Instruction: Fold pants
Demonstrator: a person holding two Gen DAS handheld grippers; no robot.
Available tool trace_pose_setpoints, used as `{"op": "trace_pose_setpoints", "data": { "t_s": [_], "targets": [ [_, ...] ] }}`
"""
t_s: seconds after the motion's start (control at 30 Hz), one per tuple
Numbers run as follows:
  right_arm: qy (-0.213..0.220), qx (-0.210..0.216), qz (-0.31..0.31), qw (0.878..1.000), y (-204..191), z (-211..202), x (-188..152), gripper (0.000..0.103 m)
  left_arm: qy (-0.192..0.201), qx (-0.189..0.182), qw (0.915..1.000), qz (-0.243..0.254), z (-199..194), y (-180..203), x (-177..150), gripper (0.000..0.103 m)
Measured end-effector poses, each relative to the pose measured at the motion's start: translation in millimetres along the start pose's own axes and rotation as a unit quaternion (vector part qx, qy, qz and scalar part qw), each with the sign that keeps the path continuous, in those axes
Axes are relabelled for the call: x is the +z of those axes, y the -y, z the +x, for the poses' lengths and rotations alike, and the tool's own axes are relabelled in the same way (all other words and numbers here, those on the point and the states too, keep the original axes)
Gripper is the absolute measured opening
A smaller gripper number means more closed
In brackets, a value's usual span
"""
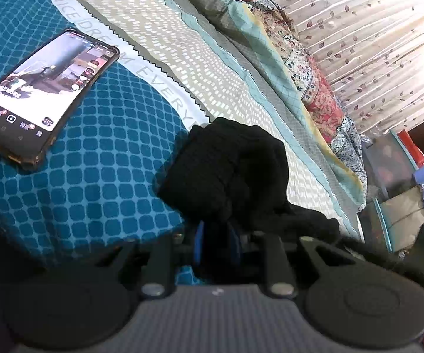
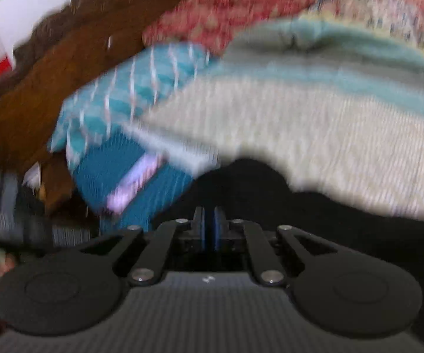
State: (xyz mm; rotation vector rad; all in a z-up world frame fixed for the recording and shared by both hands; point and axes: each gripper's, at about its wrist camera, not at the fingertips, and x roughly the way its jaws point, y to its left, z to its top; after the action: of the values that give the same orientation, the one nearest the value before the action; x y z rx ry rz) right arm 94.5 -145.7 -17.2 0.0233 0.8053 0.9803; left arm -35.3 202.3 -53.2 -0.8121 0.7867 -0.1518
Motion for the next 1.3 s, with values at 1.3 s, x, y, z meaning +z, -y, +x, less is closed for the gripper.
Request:
{"op": "trace_pose_setpoints", "data": {
  "t_s": [1.3],
  "targets": [
    [0.002,-0.106,0.201,0.974,58.3,3.0,-63.3,0.025,-0.046,0.072,0.9873,0.134,100.6,67.7,28.5,0.007]
  ]
}}
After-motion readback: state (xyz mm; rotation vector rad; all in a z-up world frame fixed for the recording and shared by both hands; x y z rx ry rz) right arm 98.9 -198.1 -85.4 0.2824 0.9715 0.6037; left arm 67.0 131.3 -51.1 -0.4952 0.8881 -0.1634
